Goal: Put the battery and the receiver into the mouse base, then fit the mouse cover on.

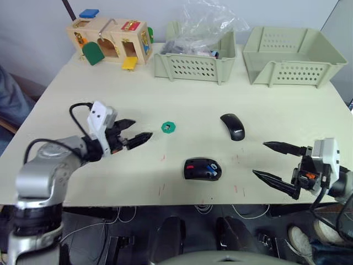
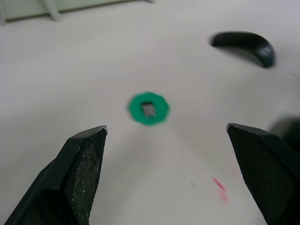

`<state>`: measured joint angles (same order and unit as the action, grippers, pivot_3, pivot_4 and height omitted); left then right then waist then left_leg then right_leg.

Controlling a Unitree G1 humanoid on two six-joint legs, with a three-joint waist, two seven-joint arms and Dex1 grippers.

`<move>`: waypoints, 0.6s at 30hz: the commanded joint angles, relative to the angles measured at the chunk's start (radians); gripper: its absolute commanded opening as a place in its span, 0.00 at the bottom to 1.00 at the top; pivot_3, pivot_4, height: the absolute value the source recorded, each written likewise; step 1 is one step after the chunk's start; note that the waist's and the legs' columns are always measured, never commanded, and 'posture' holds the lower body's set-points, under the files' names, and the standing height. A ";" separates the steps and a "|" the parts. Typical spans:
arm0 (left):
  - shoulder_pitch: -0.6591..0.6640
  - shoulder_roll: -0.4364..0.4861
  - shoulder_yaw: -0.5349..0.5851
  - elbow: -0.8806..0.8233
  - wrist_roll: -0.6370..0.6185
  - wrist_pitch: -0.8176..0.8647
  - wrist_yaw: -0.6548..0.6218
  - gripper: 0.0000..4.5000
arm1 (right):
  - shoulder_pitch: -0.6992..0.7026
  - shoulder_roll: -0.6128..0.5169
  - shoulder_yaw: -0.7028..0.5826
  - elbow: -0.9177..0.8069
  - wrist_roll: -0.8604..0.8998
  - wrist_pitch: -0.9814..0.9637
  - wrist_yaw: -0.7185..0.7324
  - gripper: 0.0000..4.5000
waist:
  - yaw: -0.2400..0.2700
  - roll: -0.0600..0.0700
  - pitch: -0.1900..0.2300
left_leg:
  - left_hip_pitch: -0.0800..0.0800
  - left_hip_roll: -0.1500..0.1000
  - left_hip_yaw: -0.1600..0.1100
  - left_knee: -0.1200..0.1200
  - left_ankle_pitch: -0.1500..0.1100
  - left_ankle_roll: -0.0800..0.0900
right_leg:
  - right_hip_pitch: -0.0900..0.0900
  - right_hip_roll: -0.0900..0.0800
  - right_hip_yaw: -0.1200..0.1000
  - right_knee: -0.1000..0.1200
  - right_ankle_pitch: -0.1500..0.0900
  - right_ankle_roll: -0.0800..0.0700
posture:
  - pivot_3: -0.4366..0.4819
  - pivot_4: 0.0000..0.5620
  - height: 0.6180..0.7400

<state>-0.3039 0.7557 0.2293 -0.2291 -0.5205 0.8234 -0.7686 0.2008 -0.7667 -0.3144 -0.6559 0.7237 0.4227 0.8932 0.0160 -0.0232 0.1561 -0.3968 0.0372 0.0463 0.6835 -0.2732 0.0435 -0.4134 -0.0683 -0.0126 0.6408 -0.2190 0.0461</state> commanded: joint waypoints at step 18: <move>-0.198 -0.122 -0.243 0.229 0.210 -0.107 0.096 0.44 | -0.068 0.027 0.050 -0.011 -0.023 -0.020 -0.042 1.00 | -0.002 -0.002 0.001 | 0.000 0.000 0.001 0.000 0.000 0.000 | 0.000 0.000 0.001 0.000 0.002 0.004 | 0.48 0.27 1.00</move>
<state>-0.4817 0.6309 -0.0131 -0.0002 -0.3282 0.7487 -0.6723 0.1273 -0.7443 -0.2482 -0.6455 0.7020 0.4260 0.8480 0.0143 -0.0251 0.1574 -0.3972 0.0372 0.0468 0.6836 -0.2732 0.0436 -0.4136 -0.0680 -0.0123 0.6407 -0.2167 0.0498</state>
